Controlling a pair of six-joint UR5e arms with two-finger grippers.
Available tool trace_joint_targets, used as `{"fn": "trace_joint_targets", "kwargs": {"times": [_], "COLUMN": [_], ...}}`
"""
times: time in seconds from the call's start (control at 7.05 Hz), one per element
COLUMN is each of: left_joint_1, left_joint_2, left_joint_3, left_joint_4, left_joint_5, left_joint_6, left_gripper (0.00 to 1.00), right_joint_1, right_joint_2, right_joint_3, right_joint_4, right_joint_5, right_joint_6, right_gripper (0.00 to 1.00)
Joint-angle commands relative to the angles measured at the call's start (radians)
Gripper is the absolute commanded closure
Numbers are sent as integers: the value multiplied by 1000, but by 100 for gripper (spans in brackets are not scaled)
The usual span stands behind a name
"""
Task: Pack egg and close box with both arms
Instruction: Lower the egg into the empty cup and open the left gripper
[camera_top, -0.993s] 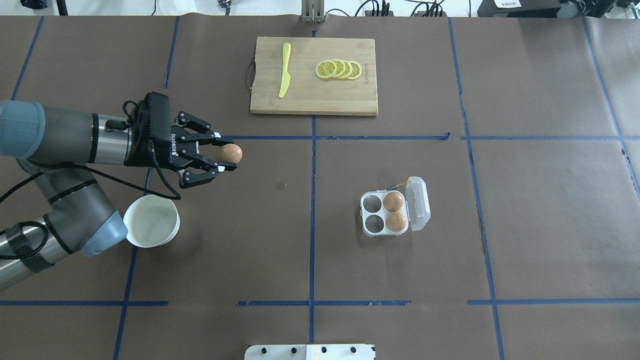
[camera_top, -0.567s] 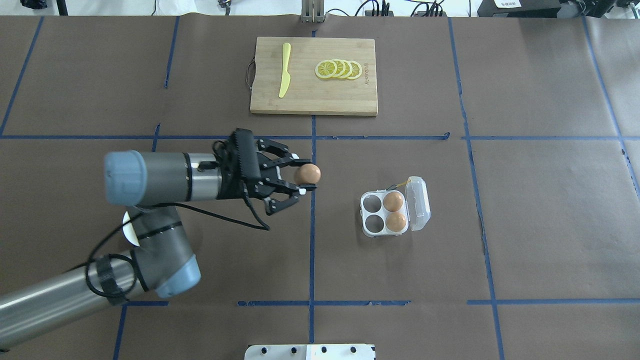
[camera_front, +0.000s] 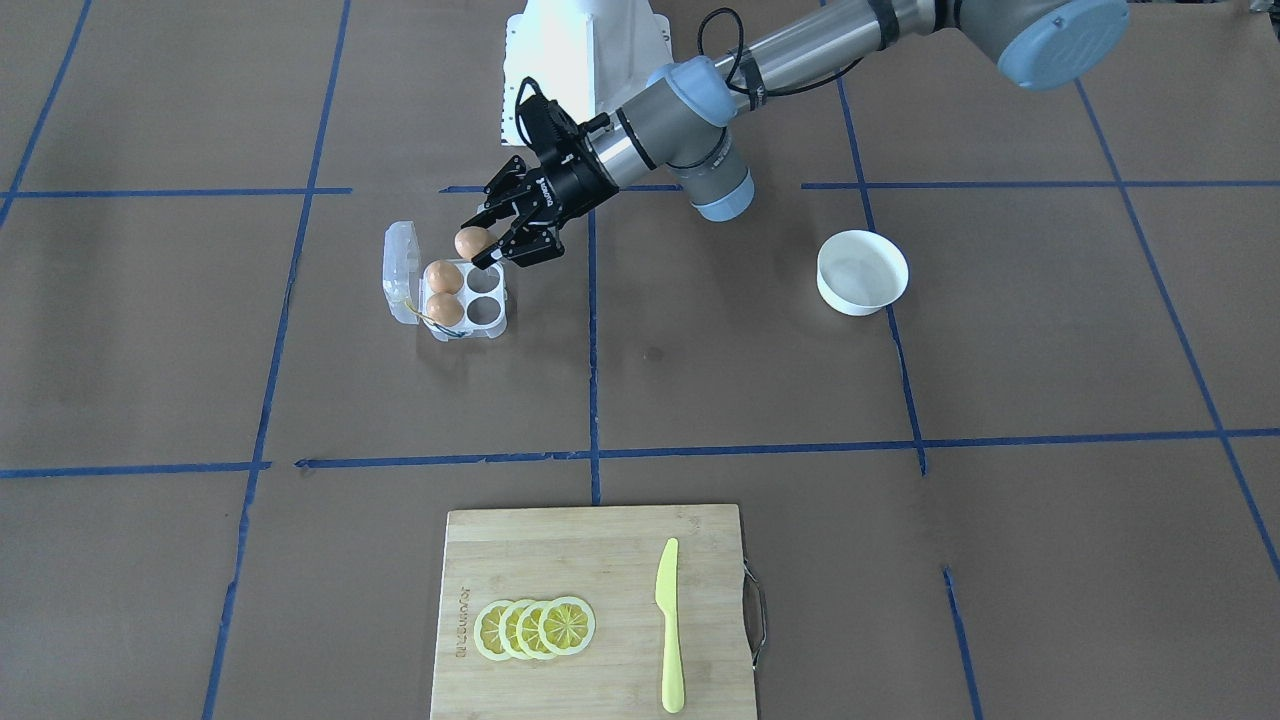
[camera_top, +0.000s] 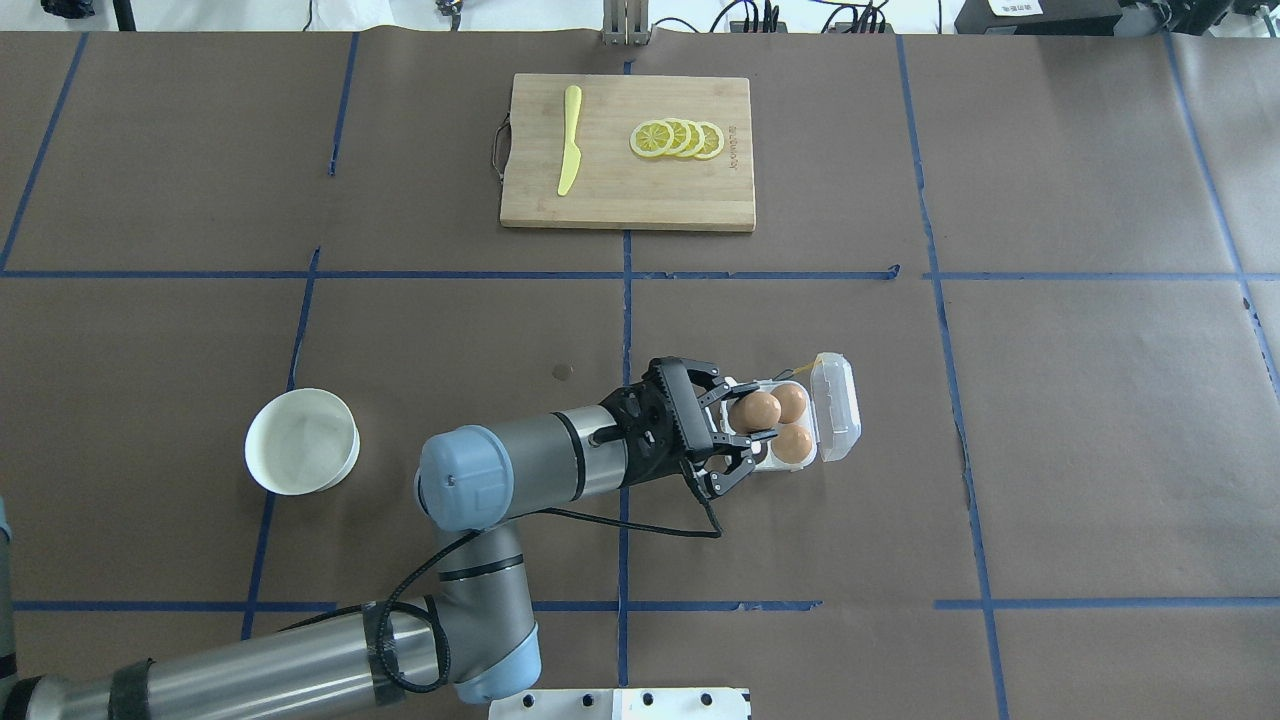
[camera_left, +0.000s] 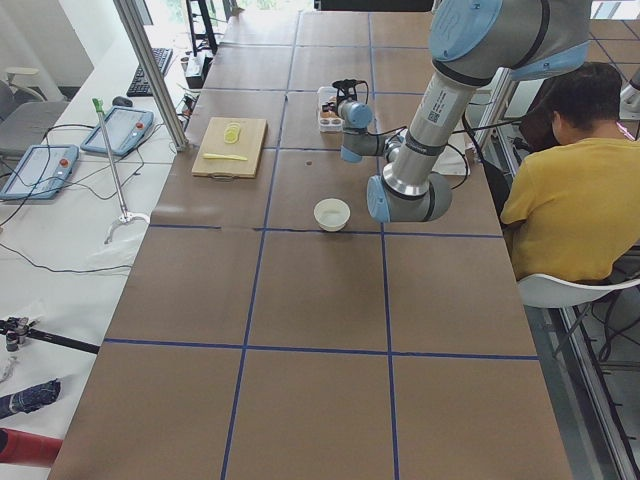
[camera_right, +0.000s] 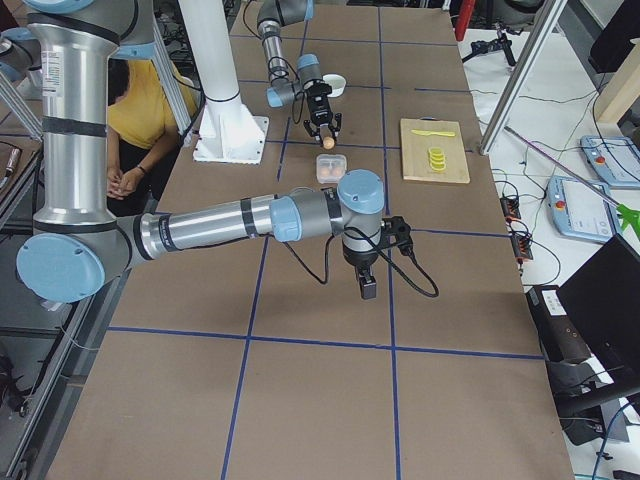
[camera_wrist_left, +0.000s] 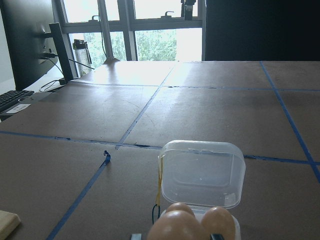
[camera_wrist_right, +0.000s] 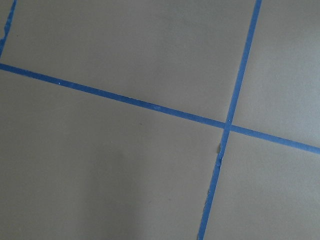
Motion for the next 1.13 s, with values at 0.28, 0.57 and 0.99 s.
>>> {"fn": "trace_joint_targets", "kwargs": {"times": [0.28,0.57,0.99], "left_joint_1": [16,16,-5], "left_joint_2": [-25,-25,-24], "left_joint_3": [58,58,33], "left_joint_4": [14,14,27], "left_joint_5": [28,28,20], "left_joint_6": [-3,-3,-43], "left_gripper": [31,1,2], "right_joint_1": [0,0,0], "right_joint_2": [8,10,11], "right_joint_3": [-2,-2,-6], "right_joint_4": [1,1,1], "right_joint_5": [-1,-1,-1], "right_joint_6": [5,5,5], "right_gripper": [0,0,0]}}
